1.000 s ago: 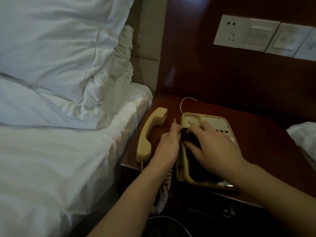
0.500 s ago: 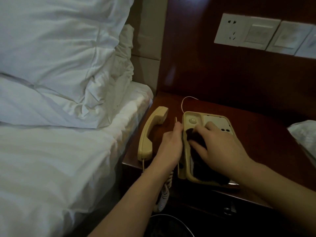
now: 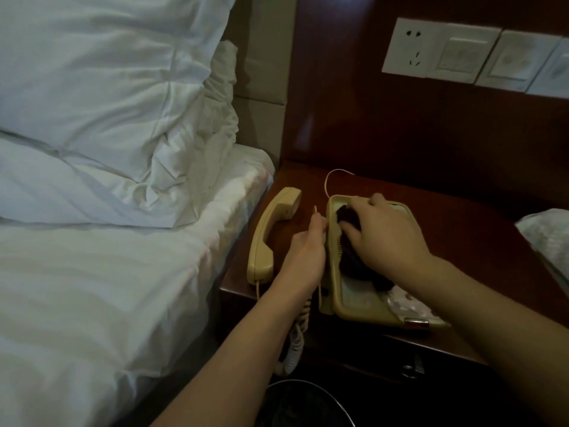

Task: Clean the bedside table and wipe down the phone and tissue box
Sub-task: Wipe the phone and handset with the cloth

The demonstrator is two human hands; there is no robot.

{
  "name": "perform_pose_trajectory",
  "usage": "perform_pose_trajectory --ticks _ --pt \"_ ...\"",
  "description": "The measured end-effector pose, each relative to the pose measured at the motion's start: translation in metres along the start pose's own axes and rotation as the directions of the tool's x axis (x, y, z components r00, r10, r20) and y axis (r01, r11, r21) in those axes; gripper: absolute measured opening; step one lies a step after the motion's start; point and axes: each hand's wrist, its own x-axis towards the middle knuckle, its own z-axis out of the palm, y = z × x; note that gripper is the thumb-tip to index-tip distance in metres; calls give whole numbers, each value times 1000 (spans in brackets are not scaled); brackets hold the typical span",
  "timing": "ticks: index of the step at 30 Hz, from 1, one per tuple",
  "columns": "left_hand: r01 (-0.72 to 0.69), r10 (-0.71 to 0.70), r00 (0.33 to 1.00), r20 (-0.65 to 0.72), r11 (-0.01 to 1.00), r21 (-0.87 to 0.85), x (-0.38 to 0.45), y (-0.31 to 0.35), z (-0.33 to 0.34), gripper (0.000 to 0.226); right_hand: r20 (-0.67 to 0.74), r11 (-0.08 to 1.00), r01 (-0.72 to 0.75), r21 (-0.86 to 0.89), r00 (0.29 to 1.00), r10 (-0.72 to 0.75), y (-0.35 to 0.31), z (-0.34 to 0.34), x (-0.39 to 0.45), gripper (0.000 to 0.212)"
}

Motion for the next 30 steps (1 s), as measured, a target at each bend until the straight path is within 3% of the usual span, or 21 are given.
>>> perform_pose_trajectory --ticks 5,11,14,18,20,22,26,30 --pt "19 -19 999 33 1000 -3 4 -4 -2 50 66 992 126 -3 990 -126 4 -5 -45 33" --pt "18 -19 1000 14 999 48 3 -2 -3 47 0 1000 -15 5 1000 15 10 1 -7 32" --pt "41 -41 999 0 999 30 5 -6 -1 48 28 1000 -2 20 1000 1 8 -2 -27 32" --pt "85 -85 996 2 995 47 9 -8 1 76 69 997 64 50 995 -68 13 -7 -42 33" --pt "87 -87 996 0 994 65 6 -4 -1 71 74 998 27 55 997 -31 13 -6 -24 34" --pt "55 -54 998 -15 994 91 -1 1 -3 52 78 997 -11 83 997 4 14 -4 -7 35" --pt "3 -7 1000 28 993 115 -22 4 -4 39 157 928 -90 361 987 35 28 -26 -15 32" --pt "-65 62 998 29 992 113 -30 -8 -5 34 144 940 37 338 985 -90 36 -47 -64 33"
